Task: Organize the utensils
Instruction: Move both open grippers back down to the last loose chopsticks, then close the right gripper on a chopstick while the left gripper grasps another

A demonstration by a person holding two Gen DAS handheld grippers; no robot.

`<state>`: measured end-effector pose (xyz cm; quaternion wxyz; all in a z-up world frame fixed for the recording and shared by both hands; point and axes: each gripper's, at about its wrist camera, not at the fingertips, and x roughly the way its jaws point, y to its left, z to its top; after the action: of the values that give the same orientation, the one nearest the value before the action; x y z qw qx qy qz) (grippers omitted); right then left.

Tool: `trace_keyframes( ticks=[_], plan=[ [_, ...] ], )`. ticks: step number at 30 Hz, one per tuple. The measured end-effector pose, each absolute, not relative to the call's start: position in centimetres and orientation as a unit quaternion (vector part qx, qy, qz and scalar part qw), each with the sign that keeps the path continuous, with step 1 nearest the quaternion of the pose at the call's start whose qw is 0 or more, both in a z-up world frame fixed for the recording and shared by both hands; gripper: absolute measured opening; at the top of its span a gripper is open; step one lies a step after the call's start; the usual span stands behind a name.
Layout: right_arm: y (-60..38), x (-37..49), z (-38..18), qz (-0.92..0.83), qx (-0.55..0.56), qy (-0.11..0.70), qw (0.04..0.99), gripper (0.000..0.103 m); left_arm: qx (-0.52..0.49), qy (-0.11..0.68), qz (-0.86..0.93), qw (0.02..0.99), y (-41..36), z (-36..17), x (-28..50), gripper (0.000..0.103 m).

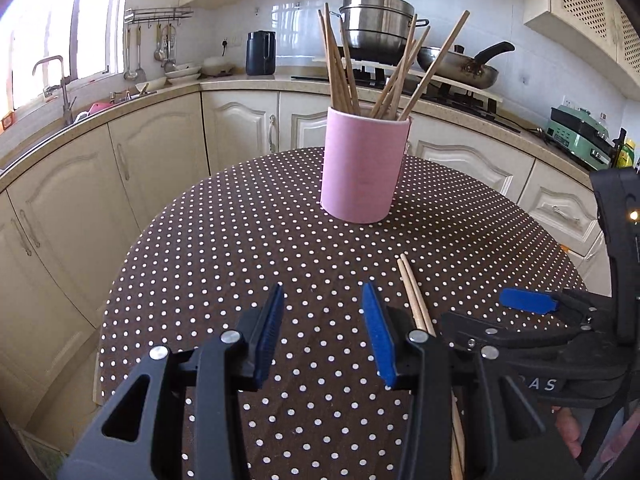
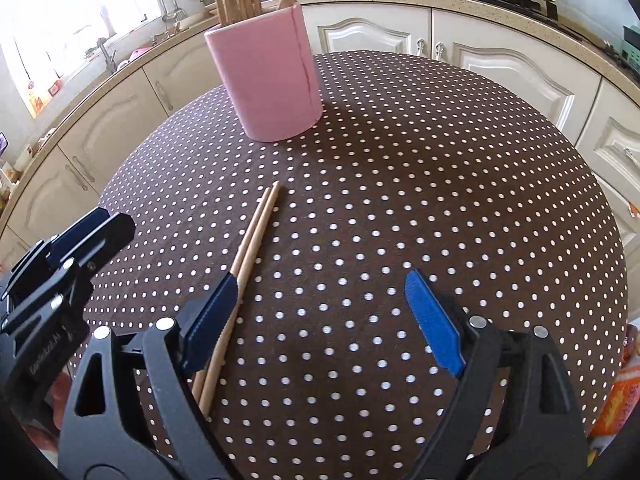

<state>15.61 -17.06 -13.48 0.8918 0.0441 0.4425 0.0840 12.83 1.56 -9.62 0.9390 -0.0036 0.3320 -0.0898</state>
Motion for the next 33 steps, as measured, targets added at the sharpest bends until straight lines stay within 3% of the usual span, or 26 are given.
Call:
trace_keyframes(
  ticks=[12,15,17,18,19,33],
  plan=[
    [-13.0,16.8,-13.9,0.033,-0.034,0.445,0.894,0.088,-0.023,0.347,-0.085,0.934,1.9,-10.0,12.8,0.041],
    [-12.8,16.5,-13.7,0.046,-0.029,0.438,0.897,0.07,-0.027,0.348,-0.084,0.933,2.0,-10.1,12.7,0.041],
    [-12.3,16.0,-13.3,0.057,-0.038,0.426,0.902,0.031,-0.03,0.352,-0.084,0.932,2.1,-10.2,12.7,0.041],
    [-12.0,15.8,-13.2,0.069,-0.038,0.422,0.903,0.025,-0.031,0.355,-0.084,0.931,2.1,-10.3,12.9,0.041],
    [-12.0,15.6,-13.1,0.078,-0.034,0.422,0.903,0.01,-0.032,0.357,-0.083,0.93,2.1,-10.3,12.9,0.041],
    [-17.7,16.3,-13.0,0.143,0.098,0.419,0.891,0.006,-0.043,0.383,-0.114,0.916,0.0,-10.2,14.0,0.041]
  ],
)
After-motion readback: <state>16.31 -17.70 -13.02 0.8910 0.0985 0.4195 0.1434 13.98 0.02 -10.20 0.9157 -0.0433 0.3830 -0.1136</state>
